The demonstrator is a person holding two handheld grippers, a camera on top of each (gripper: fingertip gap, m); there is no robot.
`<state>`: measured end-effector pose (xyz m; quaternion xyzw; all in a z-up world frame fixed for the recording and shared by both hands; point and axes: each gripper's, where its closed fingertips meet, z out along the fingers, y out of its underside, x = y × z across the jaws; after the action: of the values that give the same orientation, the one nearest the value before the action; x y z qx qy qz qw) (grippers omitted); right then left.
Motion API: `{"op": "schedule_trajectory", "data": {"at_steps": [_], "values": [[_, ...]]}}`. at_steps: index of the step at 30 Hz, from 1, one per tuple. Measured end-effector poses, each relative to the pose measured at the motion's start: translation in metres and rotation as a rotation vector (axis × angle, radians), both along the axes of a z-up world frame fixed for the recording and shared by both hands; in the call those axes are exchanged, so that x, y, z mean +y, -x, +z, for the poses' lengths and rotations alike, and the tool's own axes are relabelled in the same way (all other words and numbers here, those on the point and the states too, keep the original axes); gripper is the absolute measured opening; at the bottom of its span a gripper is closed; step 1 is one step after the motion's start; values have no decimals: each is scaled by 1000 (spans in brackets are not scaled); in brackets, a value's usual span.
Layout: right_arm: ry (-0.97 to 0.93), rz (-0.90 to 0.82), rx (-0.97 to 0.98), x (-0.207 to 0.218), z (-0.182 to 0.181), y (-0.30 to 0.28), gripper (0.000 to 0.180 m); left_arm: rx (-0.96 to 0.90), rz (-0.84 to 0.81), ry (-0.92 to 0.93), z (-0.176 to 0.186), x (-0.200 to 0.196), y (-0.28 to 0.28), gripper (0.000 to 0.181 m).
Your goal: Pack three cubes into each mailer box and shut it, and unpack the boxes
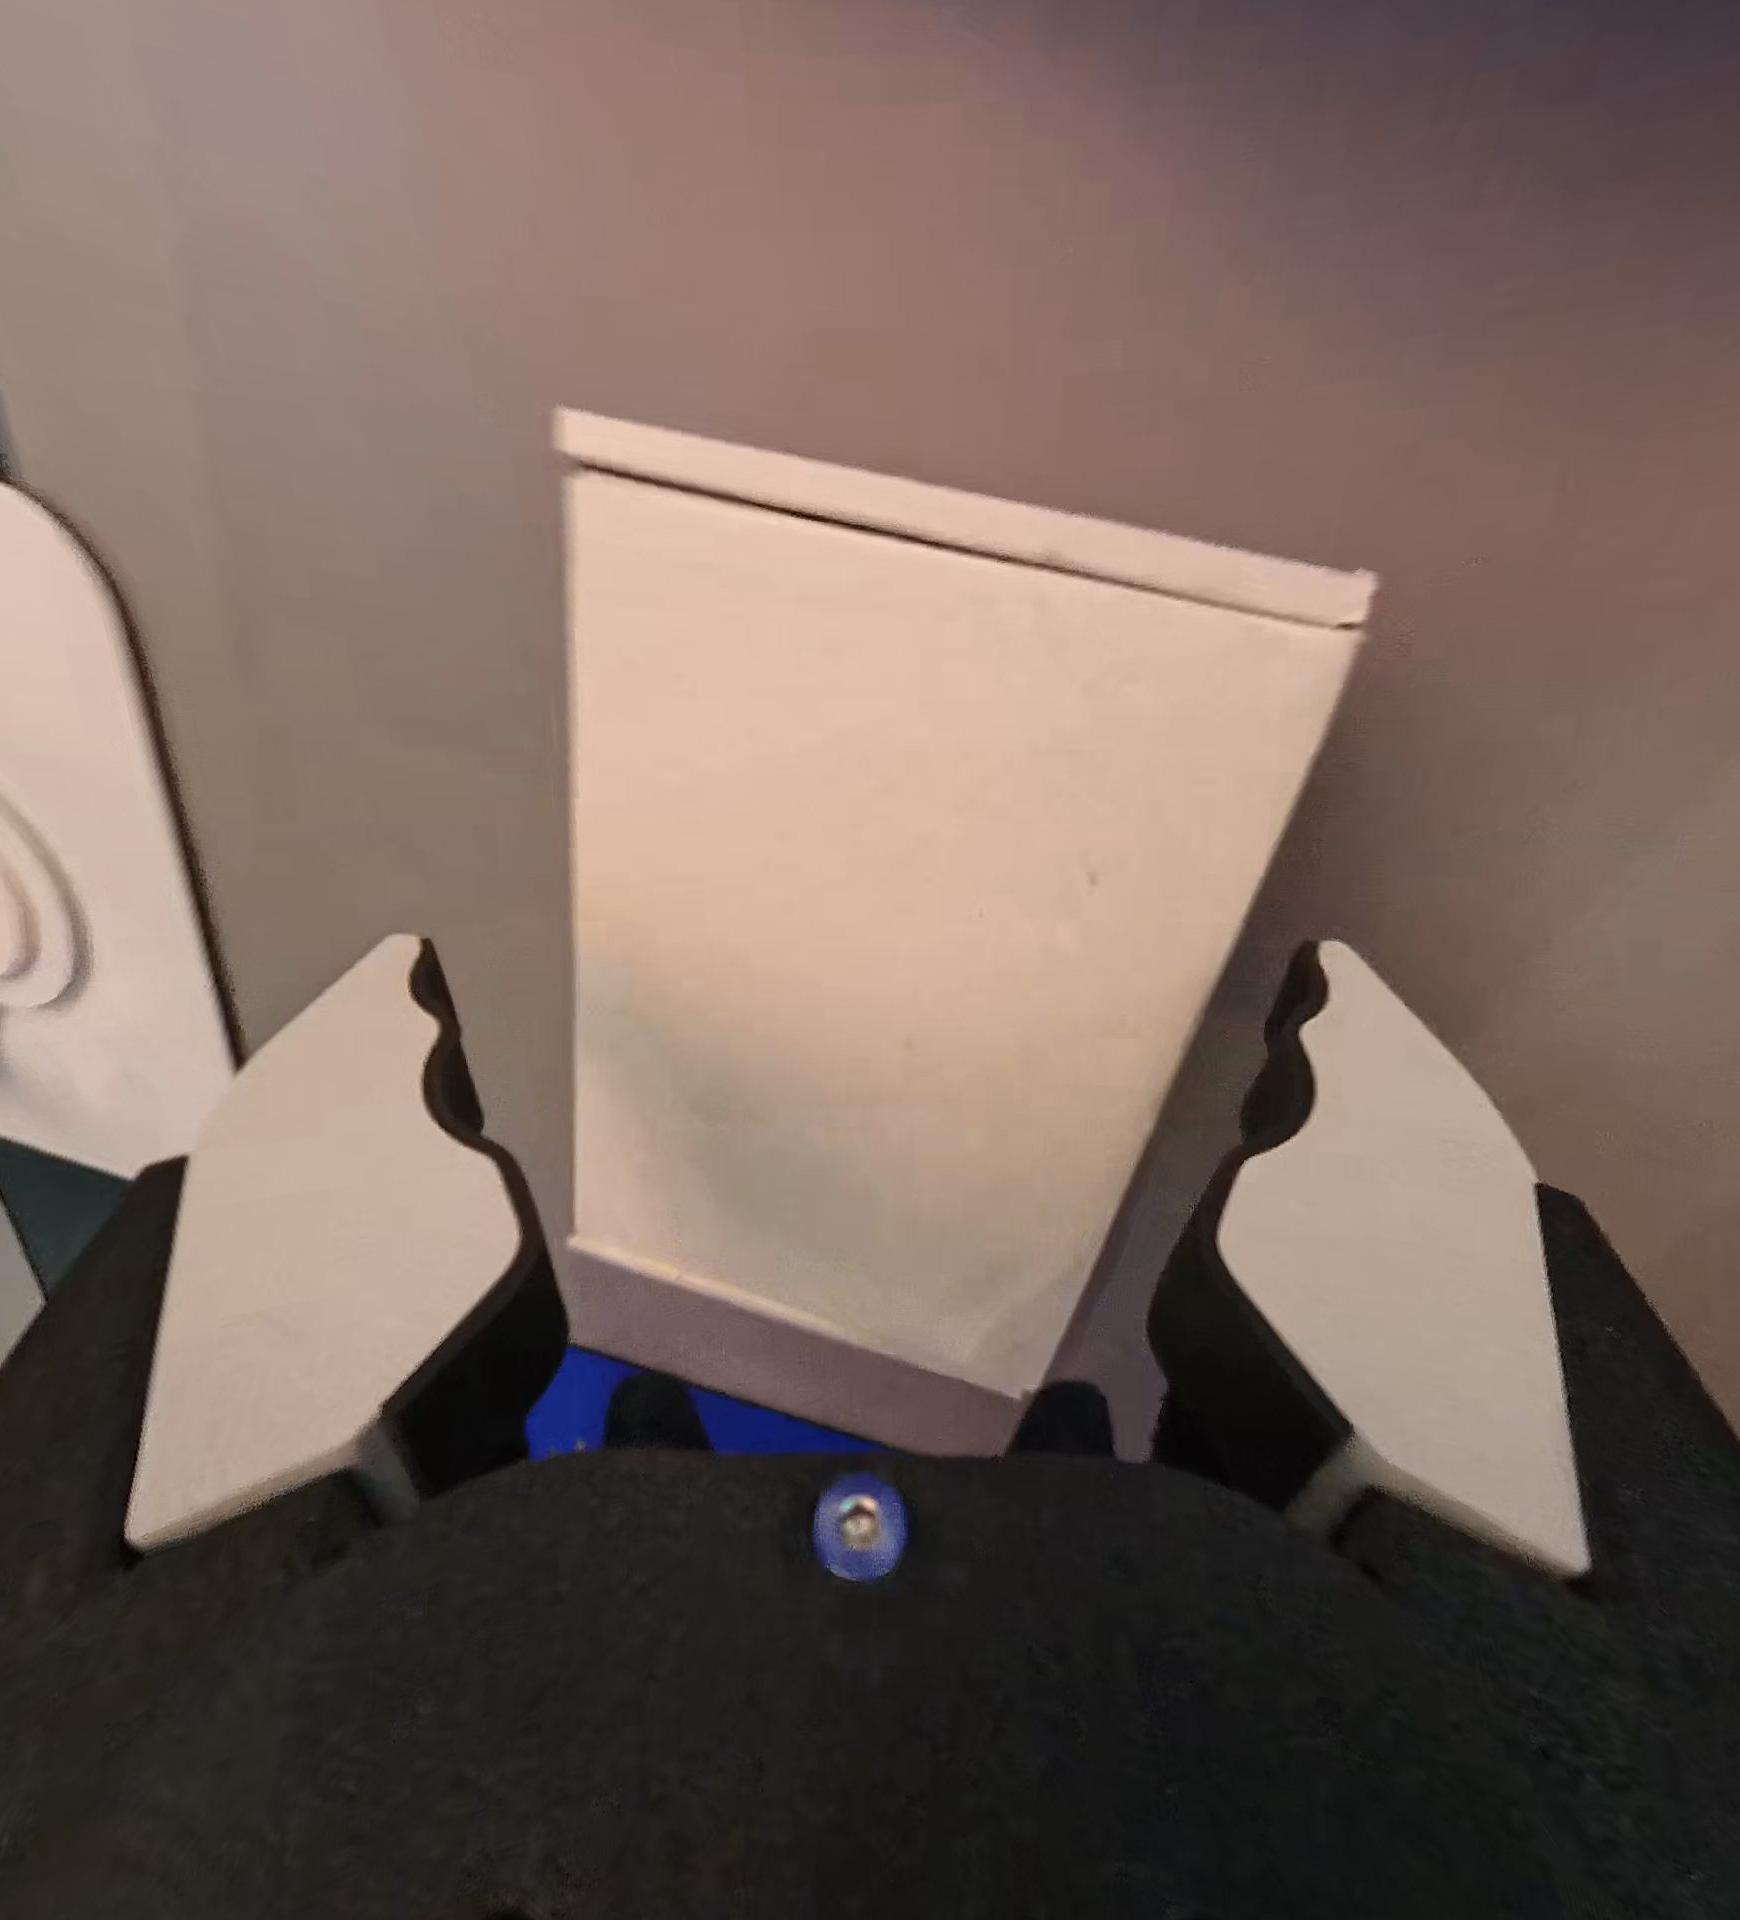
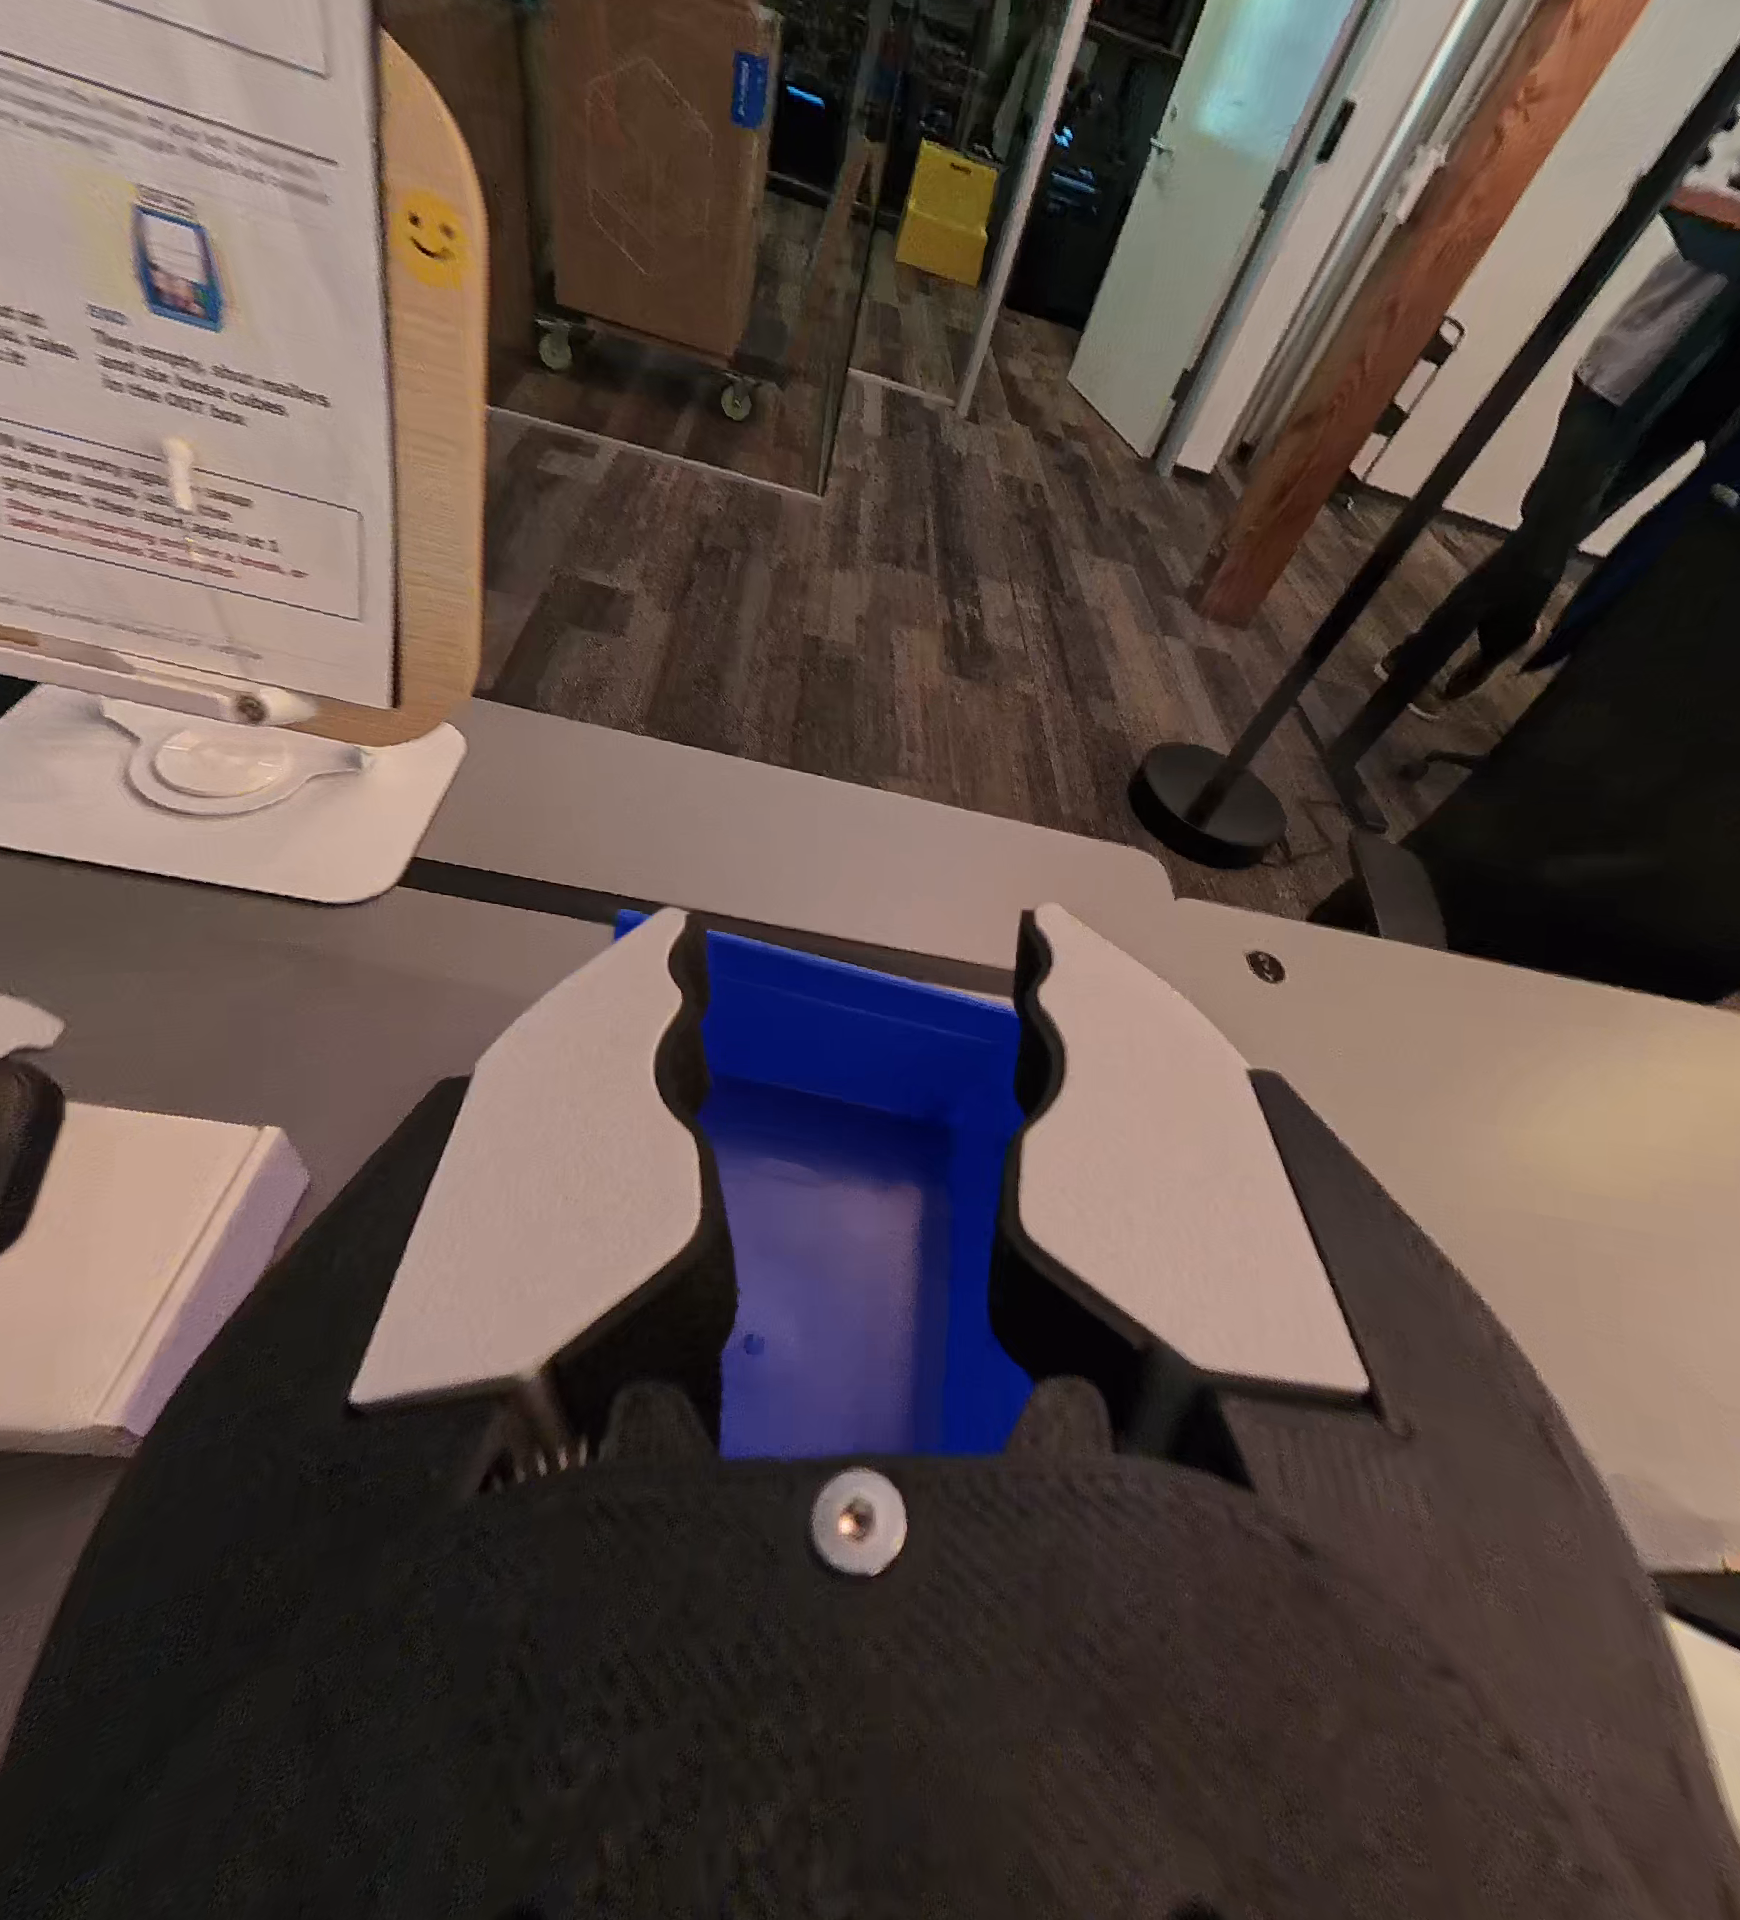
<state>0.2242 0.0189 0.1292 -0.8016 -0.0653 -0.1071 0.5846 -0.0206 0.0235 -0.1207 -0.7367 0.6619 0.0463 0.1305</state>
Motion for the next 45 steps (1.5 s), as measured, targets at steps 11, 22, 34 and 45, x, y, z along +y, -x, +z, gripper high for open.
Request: {"op": "schedule_trajectory", "data": {"at_steps": [11,22,34,45], "values": [[-220,698,-73,-34,15,183,69,-682,348,-288,88,-33,29,129],[-15,505,-250,25,-61,179,69,-572,834,-655,149,-13,289,88],[24,422,-201,31,-52,132,69,-276,1126,-17,42,19,405,51],[126,354,-342,34,-71,105,69,-426,1324,195,29,31,404,4]]}}
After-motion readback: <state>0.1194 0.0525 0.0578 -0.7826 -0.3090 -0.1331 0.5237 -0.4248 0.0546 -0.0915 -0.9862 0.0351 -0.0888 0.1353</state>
